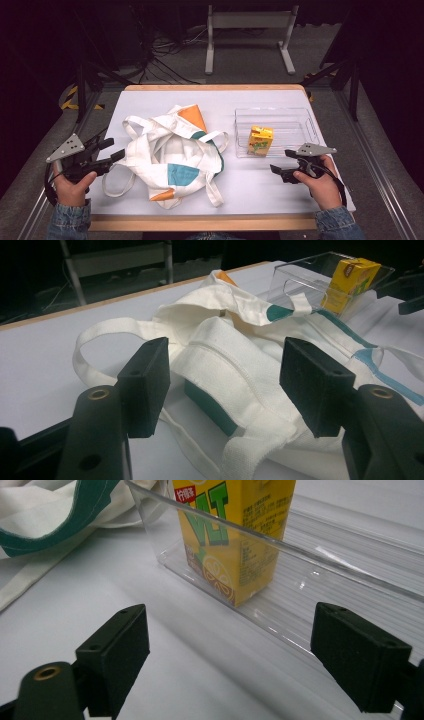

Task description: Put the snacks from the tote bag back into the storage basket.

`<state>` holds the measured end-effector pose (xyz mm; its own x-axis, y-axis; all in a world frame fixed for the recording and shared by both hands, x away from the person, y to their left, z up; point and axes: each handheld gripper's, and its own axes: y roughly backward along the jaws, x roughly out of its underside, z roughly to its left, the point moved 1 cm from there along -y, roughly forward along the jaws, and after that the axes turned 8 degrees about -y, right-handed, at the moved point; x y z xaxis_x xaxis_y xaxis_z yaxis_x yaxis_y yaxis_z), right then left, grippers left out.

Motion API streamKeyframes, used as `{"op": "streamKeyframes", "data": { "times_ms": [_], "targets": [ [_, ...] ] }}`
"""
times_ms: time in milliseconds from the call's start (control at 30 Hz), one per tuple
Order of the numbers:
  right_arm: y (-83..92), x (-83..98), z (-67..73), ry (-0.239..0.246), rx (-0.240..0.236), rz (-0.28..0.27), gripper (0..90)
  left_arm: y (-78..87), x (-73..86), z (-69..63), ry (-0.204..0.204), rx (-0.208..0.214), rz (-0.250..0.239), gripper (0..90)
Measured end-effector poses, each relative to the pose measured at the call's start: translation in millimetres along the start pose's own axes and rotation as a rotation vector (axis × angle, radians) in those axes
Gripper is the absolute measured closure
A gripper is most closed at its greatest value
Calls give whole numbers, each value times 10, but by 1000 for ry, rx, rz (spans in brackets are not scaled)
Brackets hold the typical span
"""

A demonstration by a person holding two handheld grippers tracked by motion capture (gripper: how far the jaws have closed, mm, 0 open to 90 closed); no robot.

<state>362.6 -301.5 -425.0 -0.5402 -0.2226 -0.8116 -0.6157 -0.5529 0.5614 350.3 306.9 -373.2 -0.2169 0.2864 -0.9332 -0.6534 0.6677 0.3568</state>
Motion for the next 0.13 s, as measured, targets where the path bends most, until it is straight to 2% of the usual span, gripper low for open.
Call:
{"op": "streamKeyframes", "data": {
  "times_ms": [133],
  "targets": [
    [55,-41,6,-4,6,-28,156,-1,4,-2,2,0,-3,377]
  ]
}}
